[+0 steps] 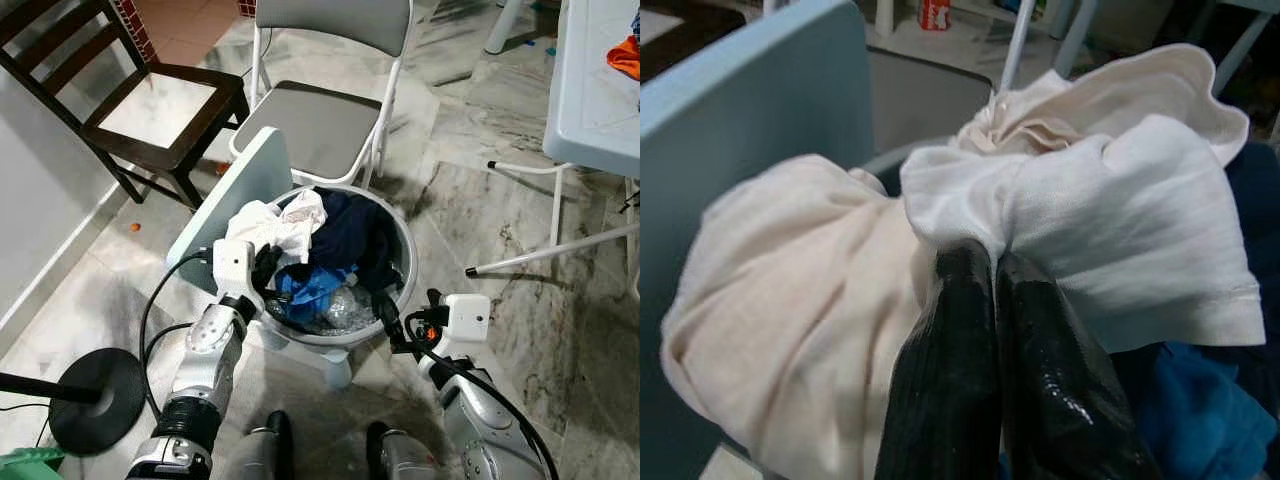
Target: Hang hanger
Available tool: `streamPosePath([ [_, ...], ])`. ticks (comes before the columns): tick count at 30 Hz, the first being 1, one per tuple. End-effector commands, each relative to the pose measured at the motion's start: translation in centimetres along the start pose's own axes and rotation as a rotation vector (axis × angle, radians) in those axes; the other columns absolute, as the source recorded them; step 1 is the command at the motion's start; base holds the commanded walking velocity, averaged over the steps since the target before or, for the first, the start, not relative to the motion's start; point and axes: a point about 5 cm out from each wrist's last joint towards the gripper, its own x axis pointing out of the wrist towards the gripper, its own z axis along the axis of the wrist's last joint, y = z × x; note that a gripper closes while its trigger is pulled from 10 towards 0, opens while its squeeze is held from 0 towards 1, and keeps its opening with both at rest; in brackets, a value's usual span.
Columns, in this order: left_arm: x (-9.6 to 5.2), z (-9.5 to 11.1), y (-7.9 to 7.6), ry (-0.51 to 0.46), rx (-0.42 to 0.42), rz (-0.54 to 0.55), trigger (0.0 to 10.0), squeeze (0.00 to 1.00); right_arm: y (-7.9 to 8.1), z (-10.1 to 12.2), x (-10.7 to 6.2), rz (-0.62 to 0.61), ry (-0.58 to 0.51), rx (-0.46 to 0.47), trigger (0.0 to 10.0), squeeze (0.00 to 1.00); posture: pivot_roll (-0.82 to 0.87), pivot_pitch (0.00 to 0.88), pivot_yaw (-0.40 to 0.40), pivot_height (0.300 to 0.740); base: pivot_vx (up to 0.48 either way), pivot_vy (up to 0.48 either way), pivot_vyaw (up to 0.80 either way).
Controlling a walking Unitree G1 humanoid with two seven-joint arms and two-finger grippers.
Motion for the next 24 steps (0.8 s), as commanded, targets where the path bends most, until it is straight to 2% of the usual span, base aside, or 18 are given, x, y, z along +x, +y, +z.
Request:
streamPosePath([
  [1,-0.7,-0.4,0.6,0.007,0.015,0.024,0.0,0.0,0.1,-0.2,-0.2,0.008,0.011,0.001,10.0,0.0,-0.11,0.281,0.065,0.74,0.0,0.0,0.0],
  [3,-0.8,-0.1,0.8,-0.021,0.04,0.037,0.0,0.0,0.2,-0.2,-0.1,0.012,0.011,-0.001,10.0,0.0,-0.11,0.279,0.065,0.74,0.0,0.0,0.0],
  [6,-0.7,1.9,0.9,-0.124,0.151,0.049,0.0,0.0,0.2,-0.3,-0.1,0.013,0.012,-0.002,10.0,0.0,-0.11,0.278,0.064,0.74,0.0,0.0,0.0],
  [8,-0.7,2.7,0.9,-0.158,0.184,0.063,0.0,0.0,0.2,-0.3,-0.2,0.013,0.012,-0.001,10.0,0.0,-0.11,0.279,0.065,0.74,0.0,0.0,0.0],
  [10,-0.3,5.1,0.9,-0.253,0.286,0.08,0.0,0.0,0.2,-0.3,-0.1,0.012,0.013,-0.001,10.0,0.0,-0.11,0.279,0.063,0.74,0.0,0.0,0.0],
  [13,-0.1,6.8,1.0,-0.314,0.343,0.095,0.0,0.0,0.2,-0.3,-0.1,0.011,0.013,-0.002,10.0,0.0,-0.11,0.278,0.065,0.74,0.0,0.0,0.0],
  [14,0.2,8.2,0.8,-0.37,0.366,0.095,0.0,0.0,0.2,-0.3,-0.1,0.011,0.013,-0.001,10.0,0.0,-0.11,0.276,0.066,0.74,0.0,0.0,0.0],
  [18,1.1,11.5,0.3,-0.479,0.396,0.096,0.0,0.0,0.2,-0.3,0.1,0.01,0.011,0.001,10.0,0.0,-0.11,0.272,0.073,0.74,0.0,0.0,0.0],
  [24,1.3,12.2,-0.4,-0.503,0.407,0.059,0.0,0.0,0.3,-0.3,0.2,0.008,0.008,0.003,10.0,0.0,-0.11,0.269,0.079,0.74,0.0,0.0,0.0],
])
